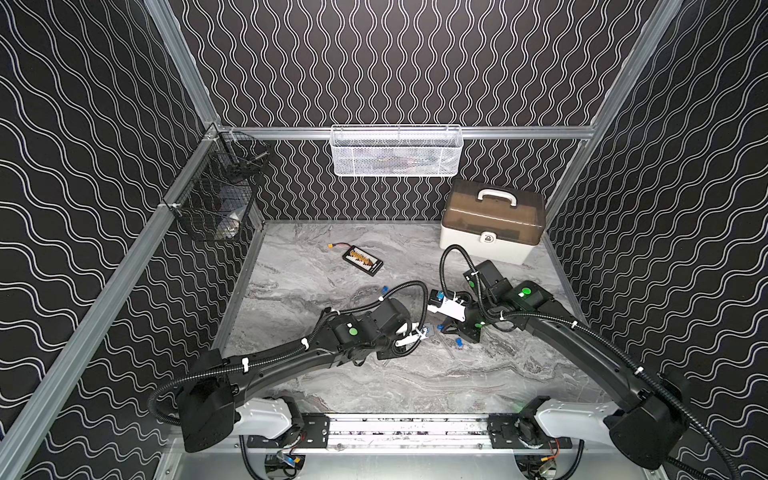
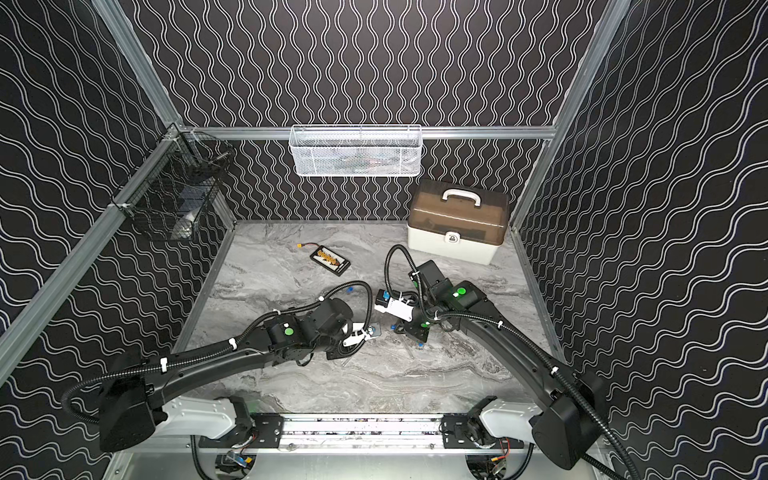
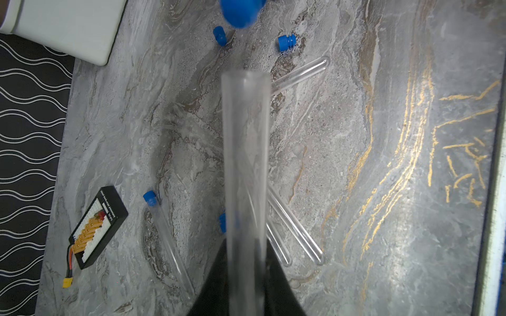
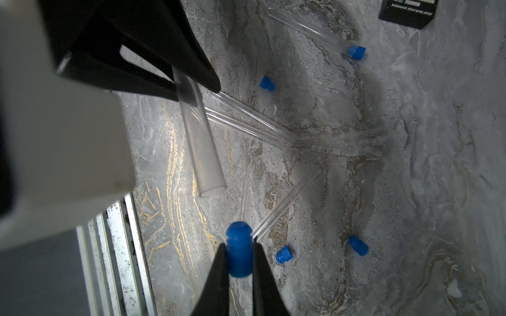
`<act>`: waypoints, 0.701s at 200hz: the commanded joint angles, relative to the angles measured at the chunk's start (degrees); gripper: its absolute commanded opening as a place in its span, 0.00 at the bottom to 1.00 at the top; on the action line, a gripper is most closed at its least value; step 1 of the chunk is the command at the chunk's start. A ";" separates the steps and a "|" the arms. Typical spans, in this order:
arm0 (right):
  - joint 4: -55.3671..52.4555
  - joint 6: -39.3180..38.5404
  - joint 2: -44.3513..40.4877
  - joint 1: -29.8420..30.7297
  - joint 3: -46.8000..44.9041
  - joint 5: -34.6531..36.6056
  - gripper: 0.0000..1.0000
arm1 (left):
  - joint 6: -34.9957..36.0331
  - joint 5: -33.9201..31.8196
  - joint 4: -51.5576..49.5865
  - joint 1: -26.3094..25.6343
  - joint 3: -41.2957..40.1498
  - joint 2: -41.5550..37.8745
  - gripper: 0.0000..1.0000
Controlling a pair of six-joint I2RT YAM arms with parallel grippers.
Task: Insert stoppers into test tubes
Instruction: Insert the stopper into the test tube.
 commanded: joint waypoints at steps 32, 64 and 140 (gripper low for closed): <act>0.77 2.38 0.89 1.52 0.57 -1.81 0.11 | 1.52 -1.56 2.16 -0.56 -0.20 -0.65 0.02; 1.21 2.91 0.81 2.22 0.57 -1.76 0.11 | 1.71 -1.71 2.24 -0.78 -0.33 -0.85 0.02; 2.09 3.65 0.83 3.17 0.57 -0.20 0.11 | 1.85 -2.76 1.65 -1.15 -1.00 -1.57 0.02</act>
